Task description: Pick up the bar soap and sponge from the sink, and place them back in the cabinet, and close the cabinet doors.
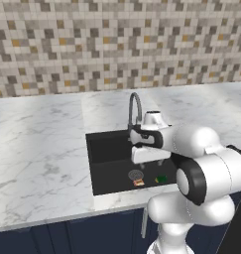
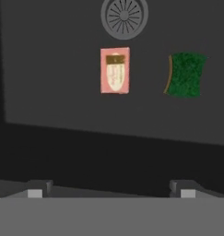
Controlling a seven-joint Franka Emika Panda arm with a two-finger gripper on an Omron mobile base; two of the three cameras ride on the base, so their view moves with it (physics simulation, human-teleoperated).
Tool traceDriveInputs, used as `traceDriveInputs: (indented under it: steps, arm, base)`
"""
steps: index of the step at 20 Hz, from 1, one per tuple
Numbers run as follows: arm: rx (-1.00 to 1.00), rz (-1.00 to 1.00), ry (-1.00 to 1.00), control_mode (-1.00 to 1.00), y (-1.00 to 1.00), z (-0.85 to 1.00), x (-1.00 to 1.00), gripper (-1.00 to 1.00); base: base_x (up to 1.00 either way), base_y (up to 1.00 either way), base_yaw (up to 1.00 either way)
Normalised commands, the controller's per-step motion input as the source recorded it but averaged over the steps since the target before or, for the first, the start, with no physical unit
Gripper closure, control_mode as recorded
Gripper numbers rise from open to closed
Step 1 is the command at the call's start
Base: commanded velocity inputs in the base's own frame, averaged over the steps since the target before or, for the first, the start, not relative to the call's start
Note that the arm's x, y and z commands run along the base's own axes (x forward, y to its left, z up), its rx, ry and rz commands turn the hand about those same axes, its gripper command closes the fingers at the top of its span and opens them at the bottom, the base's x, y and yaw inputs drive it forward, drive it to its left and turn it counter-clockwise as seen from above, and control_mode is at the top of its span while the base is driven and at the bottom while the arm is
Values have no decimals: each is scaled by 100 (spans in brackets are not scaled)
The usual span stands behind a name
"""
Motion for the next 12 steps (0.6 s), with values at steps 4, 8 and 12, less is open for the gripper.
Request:
traceDriveInputs:
  steps: [4,8,12]
  arm:
    - [0,1,0,-100,1,-14,2,-100]
    - [0,1,0,-100,1,-20,0,-100]
    - [0,0,0,-100,0,-19,0,-100]
  base:
    - [0,0,0]
    - [0,0,0]
    - [0,0,0]
